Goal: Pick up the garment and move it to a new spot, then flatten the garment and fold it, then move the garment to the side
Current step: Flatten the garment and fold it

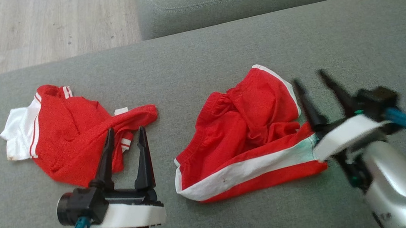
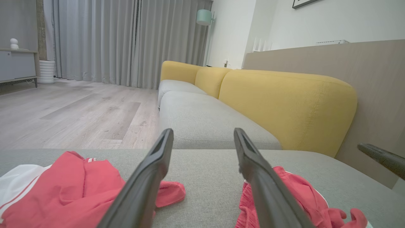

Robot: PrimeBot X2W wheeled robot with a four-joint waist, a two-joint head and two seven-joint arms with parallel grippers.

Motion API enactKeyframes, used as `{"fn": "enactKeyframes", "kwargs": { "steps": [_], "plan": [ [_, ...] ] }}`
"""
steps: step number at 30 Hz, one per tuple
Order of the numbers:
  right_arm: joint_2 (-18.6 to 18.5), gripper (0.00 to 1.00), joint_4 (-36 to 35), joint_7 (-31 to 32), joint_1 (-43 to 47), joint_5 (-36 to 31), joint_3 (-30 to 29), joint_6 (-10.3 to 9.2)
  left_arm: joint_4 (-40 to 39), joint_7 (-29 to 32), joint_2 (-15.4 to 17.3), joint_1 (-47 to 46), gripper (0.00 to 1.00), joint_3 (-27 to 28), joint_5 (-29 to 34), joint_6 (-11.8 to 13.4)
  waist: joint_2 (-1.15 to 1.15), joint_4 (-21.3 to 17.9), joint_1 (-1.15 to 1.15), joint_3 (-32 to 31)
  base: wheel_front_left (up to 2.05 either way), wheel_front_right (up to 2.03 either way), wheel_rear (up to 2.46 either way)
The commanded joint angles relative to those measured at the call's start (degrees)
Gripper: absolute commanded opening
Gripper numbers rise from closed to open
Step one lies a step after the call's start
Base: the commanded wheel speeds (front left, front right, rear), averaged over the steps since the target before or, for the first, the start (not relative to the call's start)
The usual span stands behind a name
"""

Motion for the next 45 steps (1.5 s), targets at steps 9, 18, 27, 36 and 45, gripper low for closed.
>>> {"fn": "enactKeyframes", "kwargs": {
  "steps": [9,18,27,36,45],
  "plan": [
    [5.8,1.0,-6.5,-1.1,10.2,-9.3,-13.8,-0.04,-2.5,-0.5,0.1,-0.6,1.0,1.2,0.4,-0.1,0.0,-0.2,0.0,0.6,0.0,0.0,0.0],
    [6.9,1.0,-7.1,3.3,3.7,-13.5,-13.4,-0.04,-1.9,-0.5,0.1,-2.4,1.0,-0.3,-0.1,-0.2,0.0,3.8,0.0,3.7,0.0,0.0,0.0],
    [6.9,1.0,-0.9,10.0,-2.6,-10.2,-5.5,-0.04,-1.3,-0.5,0.1,-4.1,1.0,-2.4,-1.6,0.5,0.0,8.9,0.0,5.5,0.0,0.0,0.0],
    [7.0,0.0,8.7,8.7,-7.6,-6.9,-7.1,-0.04,-0.9,-0.5,0.1,-4.3,1.0,-3.0,-2.5,1.3,0.0,11.4,0.0,5.5,0.0,0.0,0.0],
    [6.5,0.0,10.3,4.6,-11.1,-8.3,-16.0,-0.04,-1.6,-0.5,0.1,-4.1,1.0,-2.2,-2.5,1.7,0.0,7.9,0.0,5.3,0.0,0.0,0.0]
  ]
}}
